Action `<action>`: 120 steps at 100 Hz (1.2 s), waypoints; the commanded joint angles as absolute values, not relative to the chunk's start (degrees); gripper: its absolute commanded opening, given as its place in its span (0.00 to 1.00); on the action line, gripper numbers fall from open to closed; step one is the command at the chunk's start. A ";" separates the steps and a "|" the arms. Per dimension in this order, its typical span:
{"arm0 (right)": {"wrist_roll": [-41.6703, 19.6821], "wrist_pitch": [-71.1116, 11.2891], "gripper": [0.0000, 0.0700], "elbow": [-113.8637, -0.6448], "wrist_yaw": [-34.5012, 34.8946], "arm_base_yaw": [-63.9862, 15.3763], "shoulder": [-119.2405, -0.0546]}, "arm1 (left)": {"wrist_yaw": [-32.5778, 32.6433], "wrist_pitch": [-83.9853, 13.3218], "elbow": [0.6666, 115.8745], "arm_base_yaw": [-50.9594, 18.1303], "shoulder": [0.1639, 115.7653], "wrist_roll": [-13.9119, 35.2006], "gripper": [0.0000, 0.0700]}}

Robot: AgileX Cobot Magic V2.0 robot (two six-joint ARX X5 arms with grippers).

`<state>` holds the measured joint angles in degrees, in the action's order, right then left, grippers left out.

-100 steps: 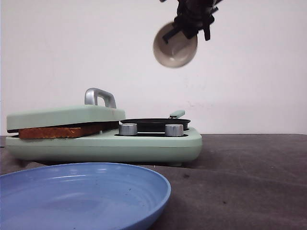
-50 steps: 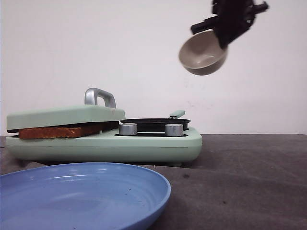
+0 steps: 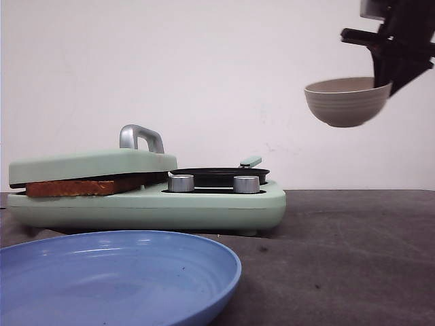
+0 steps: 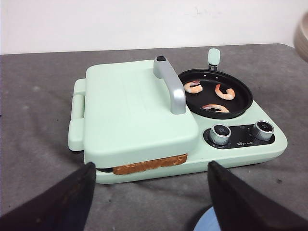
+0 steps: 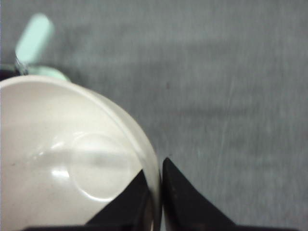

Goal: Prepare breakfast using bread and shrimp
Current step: 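Carry the empty bowl back with the right gripper and lower it to the table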

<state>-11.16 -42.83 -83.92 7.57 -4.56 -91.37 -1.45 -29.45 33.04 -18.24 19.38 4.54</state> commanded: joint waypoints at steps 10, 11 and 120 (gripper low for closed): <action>-8.73 -46.70 0.00 -85.17 10.72 -3.46 -92.62 | -1.23 -28.73 33.43 -18.39 19.38 4.99 0.56; -8.56 -46.94 0.00 -85.14 10.81 -3.44 -92.71 | -1.26 -28.73 33.43 -18.39 19.38 4.99 0.56; -8.62 -35.07 0.00 -72.20 15.11 -3.25 -106.04 | -1.26 -28.77 33.43 -18.39 19.38 4.99 0.56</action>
<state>-7.99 -35.66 -71.50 14.02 -3.20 -104.14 -1.45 -29.43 33.04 -18.24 19.38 4.62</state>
